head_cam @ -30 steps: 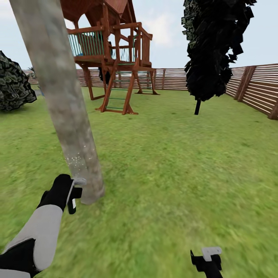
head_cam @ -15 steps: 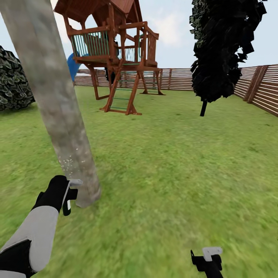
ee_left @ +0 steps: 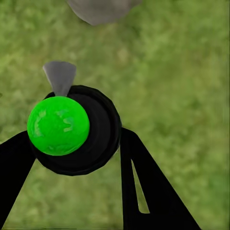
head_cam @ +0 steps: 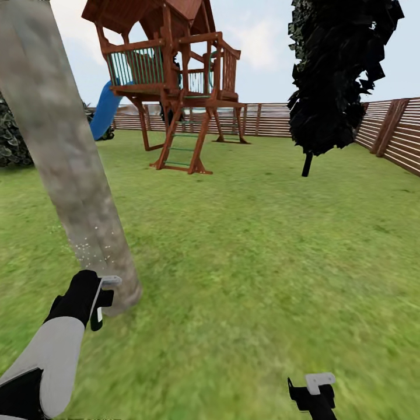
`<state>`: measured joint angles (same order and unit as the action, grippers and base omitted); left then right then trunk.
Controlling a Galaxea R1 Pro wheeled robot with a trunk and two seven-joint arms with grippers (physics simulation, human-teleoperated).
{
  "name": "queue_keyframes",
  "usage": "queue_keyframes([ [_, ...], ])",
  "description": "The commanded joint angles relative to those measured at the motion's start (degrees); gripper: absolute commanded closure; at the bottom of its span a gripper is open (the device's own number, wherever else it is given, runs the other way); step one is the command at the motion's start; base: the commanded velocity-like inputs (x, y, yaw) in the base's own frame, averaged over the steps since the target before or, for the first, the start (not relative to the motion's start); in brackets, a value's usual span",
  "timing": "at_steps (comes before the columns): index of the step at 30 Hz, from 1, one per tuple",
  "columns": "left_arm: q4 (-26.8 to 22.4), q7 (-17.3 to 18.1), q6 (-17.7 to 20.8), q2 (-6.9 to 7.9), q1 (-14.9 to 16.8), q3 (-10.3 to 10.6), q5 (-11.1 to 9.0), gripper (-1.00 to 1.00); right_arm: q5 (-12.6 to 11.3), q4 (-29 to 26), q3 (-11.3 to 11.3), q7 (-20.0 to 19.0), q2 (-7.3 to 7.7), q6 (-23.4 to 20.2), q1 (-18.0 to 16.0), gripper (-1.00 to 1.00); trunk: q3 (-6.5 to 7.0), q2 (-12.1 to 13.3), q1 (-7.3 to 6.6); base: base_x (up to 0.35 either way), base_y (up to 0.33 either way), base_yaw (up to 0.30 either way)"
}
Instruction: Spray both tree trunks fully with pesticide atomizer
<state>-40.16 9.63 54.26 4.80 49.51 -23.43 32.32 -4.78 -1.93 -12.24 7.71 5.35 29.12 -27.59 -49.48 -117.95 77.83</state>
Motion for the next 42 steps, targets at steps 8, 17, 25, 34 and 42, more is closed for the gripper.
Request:
queue_keyframes([
  [8,0.0,0.6,-1.0,1.69,-1.5,-0.3,0.3,1.0,-0.5,0.0,-0.5,0.1,-0.04,0.1,0.0,-1.0,-0.05,0.0,0.0,0.18,-0.239,0.273],
  [17,0.1,0.6,-2.4,1.24,-1.5,-0.4,-1.5,1.0,-0.5,0.0,-0.5,0.1,-0.03,0.1,0.0,-1.0,-0.05,0.0,0.0,0.249,-0.185,0.137],
  [25,0.1,0.5,-2.5,1.49,-1.5,-0.3,-2.1,1.0,-0.5,0.0,-0.5,0.1,-0.07,0.1,0.0,-1.0,-0.05,0.0,0.0,0.203,-0.216,0.154],
  [34,0.1,0.5,-2.5,1.37,-1.5,-0.3,-2.1,1.0,-0.5,0.0,-0.5,0.1,-0.07,0.1,0.0,-1.0,-0.05,0.0,0.0,0.164,-0.236,0.201],
  [42,-0.2,0.5,-2.5,1.6,-1.5,-0.3,-2.1,1.0,-0.5,0.0,-0.4,0.1,0.03,0.1,0.0,-1.0,-0.05,0.0,0.0,0.01,-0.274,0.002],
])
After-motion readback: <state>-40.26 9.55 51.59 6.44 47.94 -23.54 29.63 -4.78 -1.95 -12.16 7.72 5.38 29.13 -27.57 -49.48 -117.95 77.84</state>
